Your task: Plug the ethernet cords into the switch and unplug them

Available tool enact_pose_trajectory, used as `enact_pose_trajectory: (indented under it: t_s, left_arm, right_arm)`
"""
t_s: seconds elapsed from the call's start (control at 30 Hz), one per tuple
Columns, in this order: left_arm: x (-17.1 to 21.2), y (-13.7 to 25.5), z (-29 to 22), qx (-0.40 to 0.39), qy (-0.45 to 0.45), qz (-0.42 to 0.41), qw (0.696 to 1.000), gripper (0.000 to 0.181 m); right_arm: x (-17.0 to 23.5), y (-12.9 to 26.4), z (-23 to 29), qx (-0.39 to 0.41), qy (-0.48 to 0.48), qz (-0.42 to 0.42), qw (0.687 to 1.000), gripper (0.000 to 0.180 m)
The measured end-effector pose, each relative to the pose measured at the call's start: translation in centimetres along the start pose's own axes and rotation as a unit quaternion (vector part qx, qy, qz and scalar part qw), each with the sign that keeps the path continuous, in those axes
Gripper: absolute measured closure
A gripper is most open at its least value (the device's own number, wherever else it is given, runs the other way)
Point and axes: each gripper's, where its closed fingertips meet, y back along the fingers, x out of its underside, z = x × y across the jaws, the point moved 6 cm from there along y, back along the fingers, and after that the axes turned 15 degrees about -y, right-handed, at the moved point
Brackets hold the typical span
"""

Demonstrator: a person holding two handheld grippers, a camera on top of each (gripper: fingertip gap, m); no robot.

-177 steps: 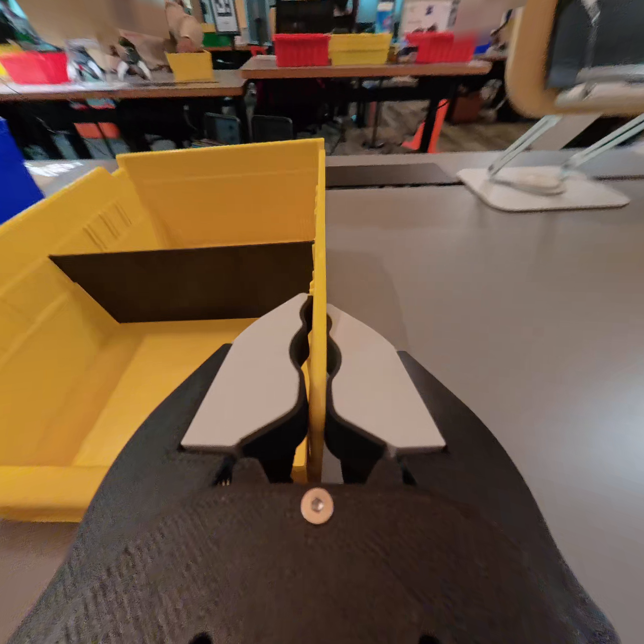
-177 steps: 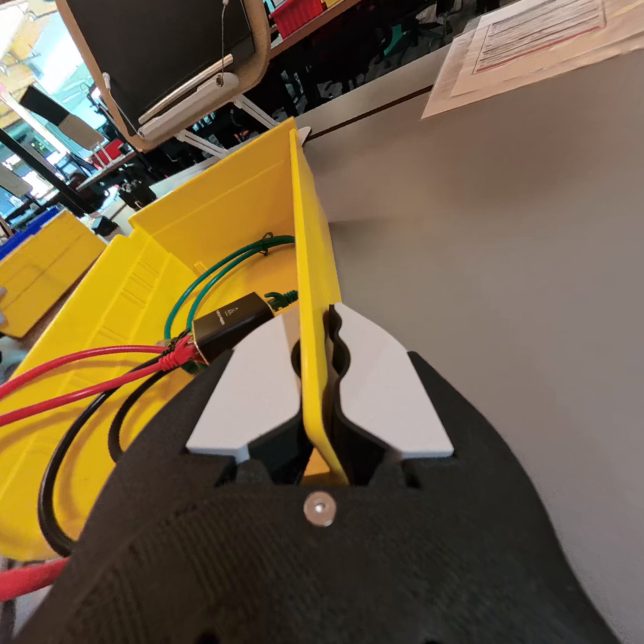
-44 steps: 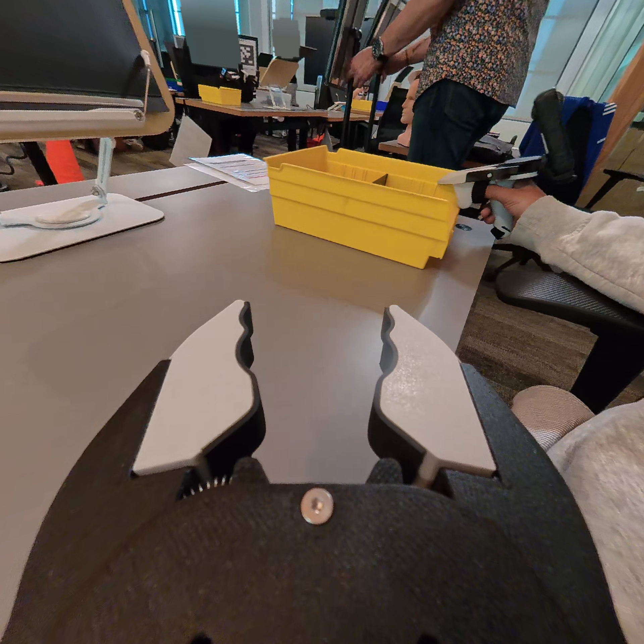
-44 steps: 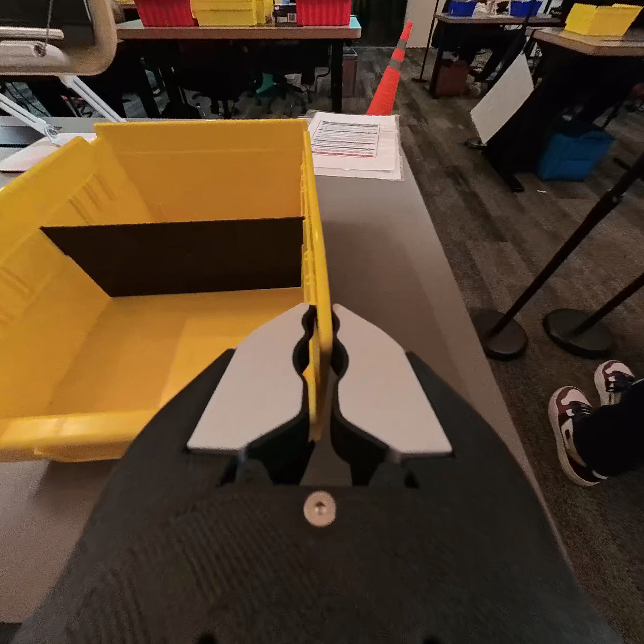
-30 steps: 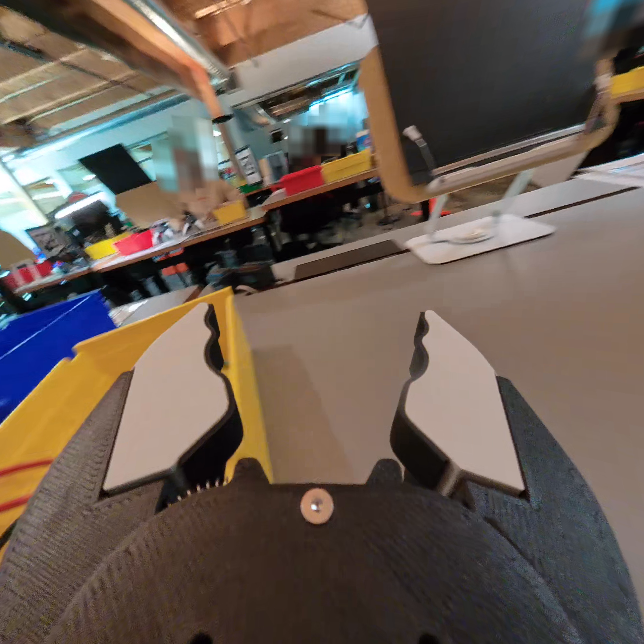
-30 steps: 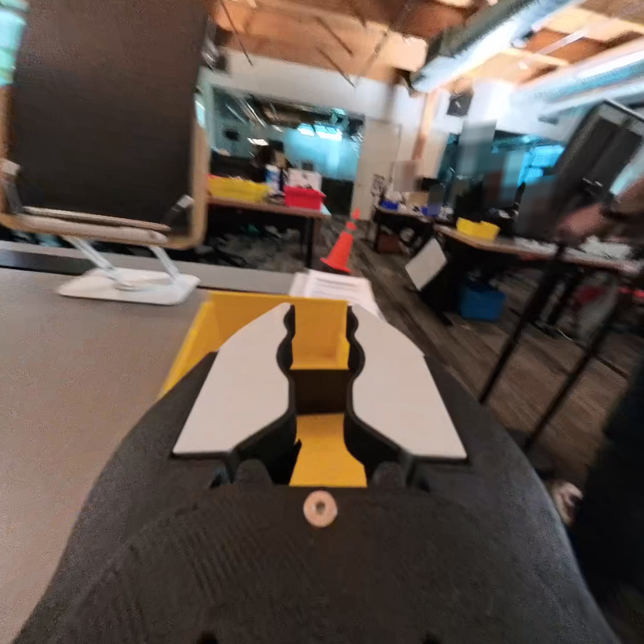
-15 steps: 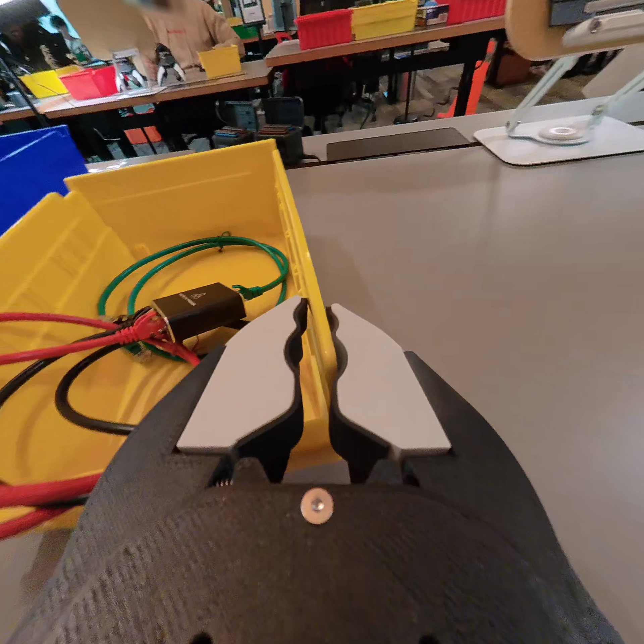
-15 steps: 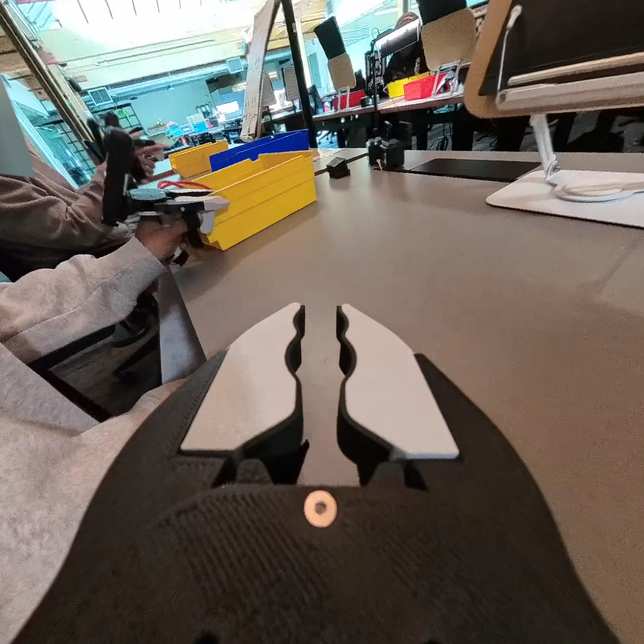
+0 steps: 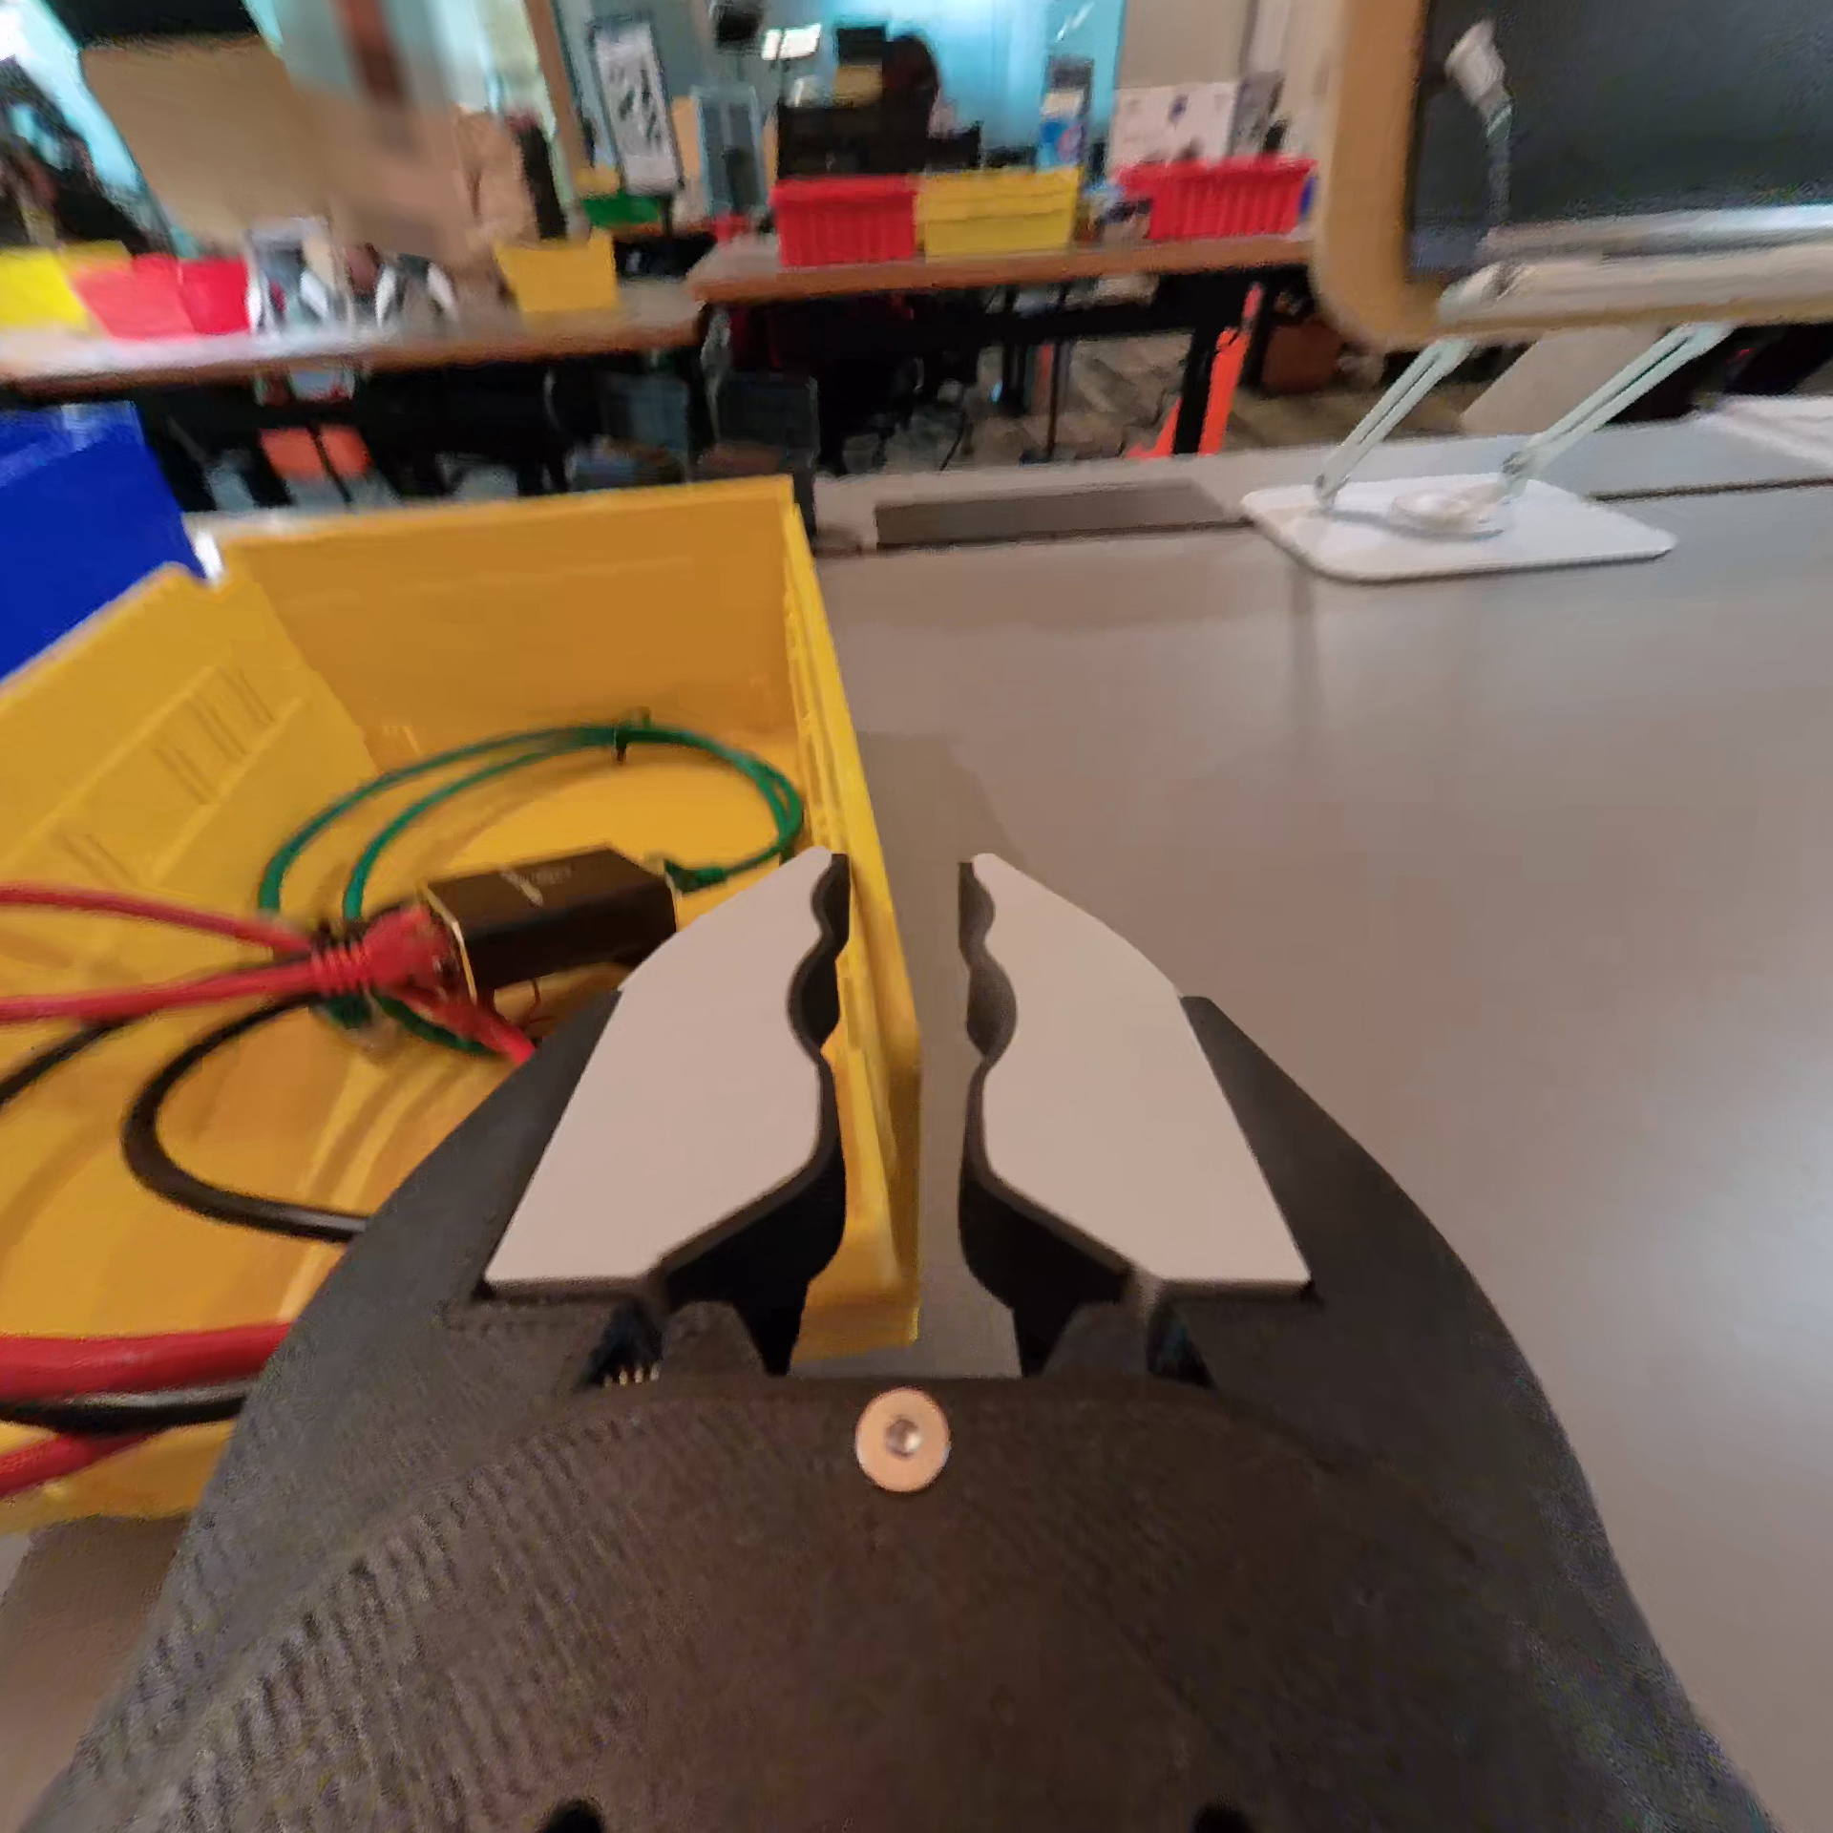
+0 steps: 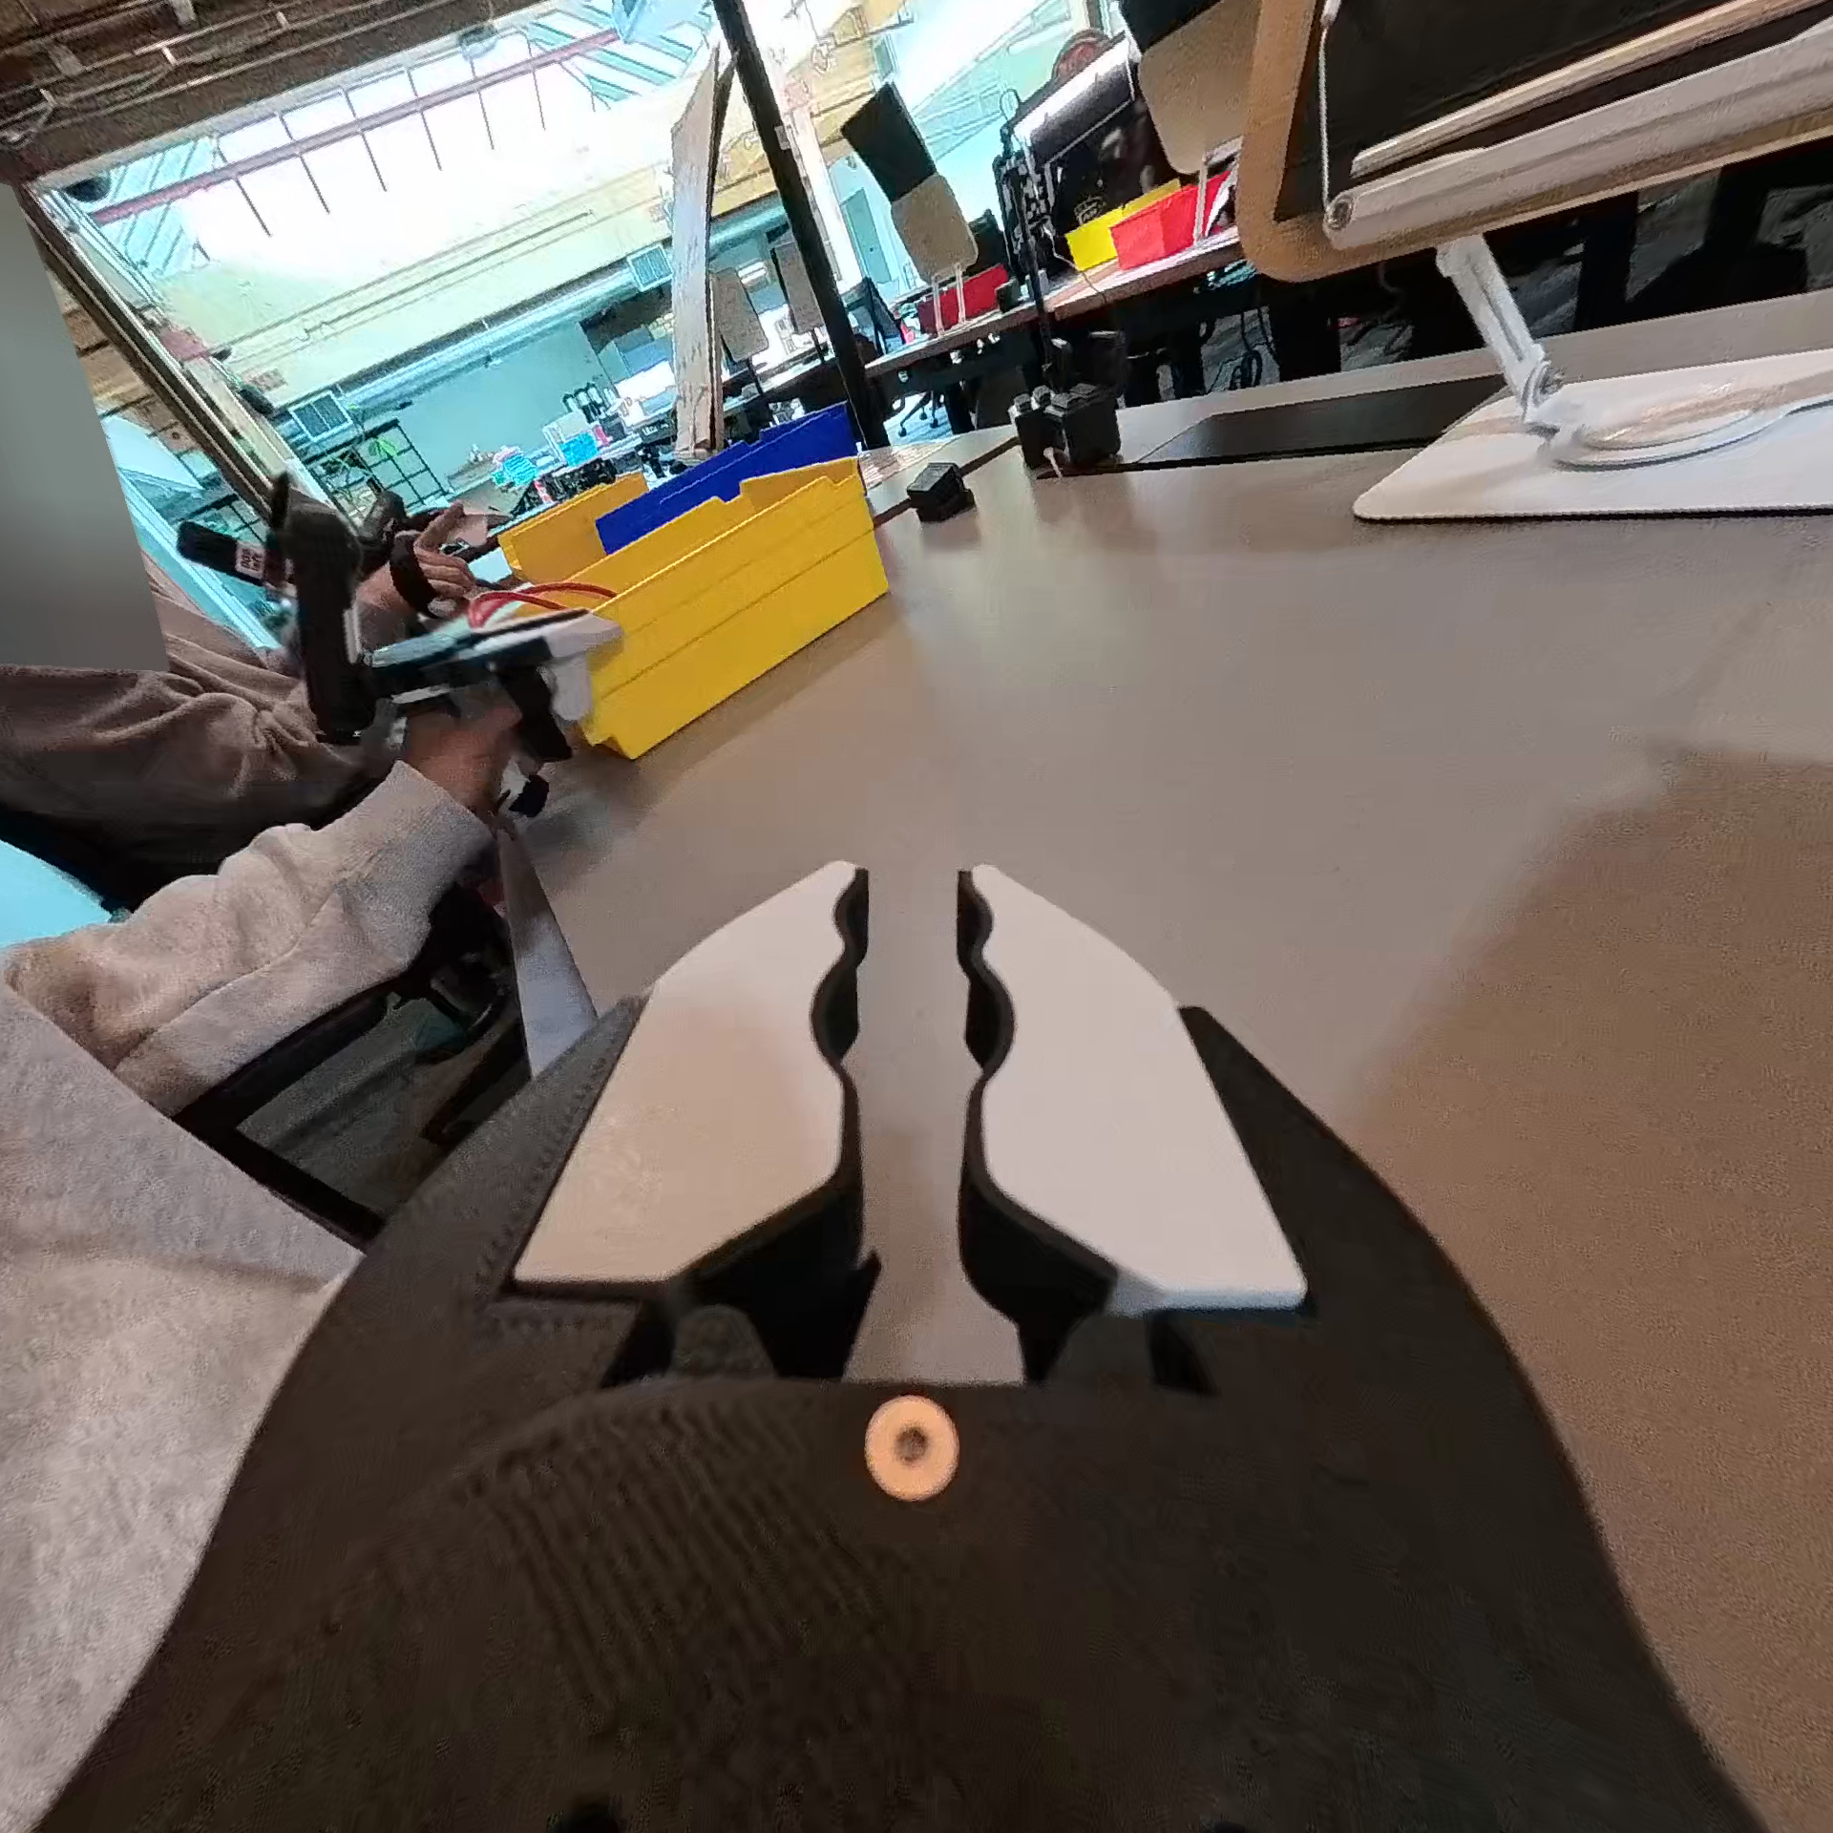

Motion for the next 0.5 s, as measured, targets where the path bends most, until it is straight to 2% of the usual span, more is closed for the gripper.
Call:
enact_pose_trajectory:
  t_s: [0.1,0.17,0.23,0.3,0.37,0.4,0.47,0.5]
  left_arm:
    - [-3.9,2.3,2.0,-0.023,-0.058,-0.072,0.995,0.162]
    - [-6.6,3.8,4.4,-0.054,-0.119,-0.092,0.987,0.165]
    - [-8.1,3.4,6.8,-0.066,-0.165,-0.059,0.982,0.157]
    - [-7.3,1.0,8.6,-0.015,-0.224,0.053,0.973,0.133]
    - [-4.7,-1.7,10.5,0.02,-0.313,0.211,0.926,0.108]
    - [-3.6,-2.8,11.4,0.017,-0.371,0.265,0.89,0.106]
    - [-1.5,-4.8,11.3,0.045,-0.472,0.304,0.826,0.106]
    - [-0.5,-5.7,10.7,0.069,-0.499,0.314,0.805,0.106]
  right_arm:
    - [0.0,0.1,-0.1,-0.003,-0.013,-0.005,1.0,0.163]
    - [-0.1,0.0,-0.4,0.003,-0.014,-0.007,1.0,0.163]
    - [-0.1,-0.2,-0.7,0.007,-0.018,-0.005,1.0,0.163]
    - [0.0,-0.6,-1.0,0.006,-0.027,-0.003,1.0,0.163]
    - [0.0,-0.7,-1.0,-0.001,-0.041,-0.004,0.999,0.163]
    - [0.0,-0.7,-0.9,-0.003,-0.046,-0.005,0.999,0.163]
    - [0.0,-0.6,-0.9,0.0,-0.046,-0.008,0.999,0.163]
    - [-0.1,-0.5,-0.9,0.004,-0.043,-0.011,0.999,0.163]
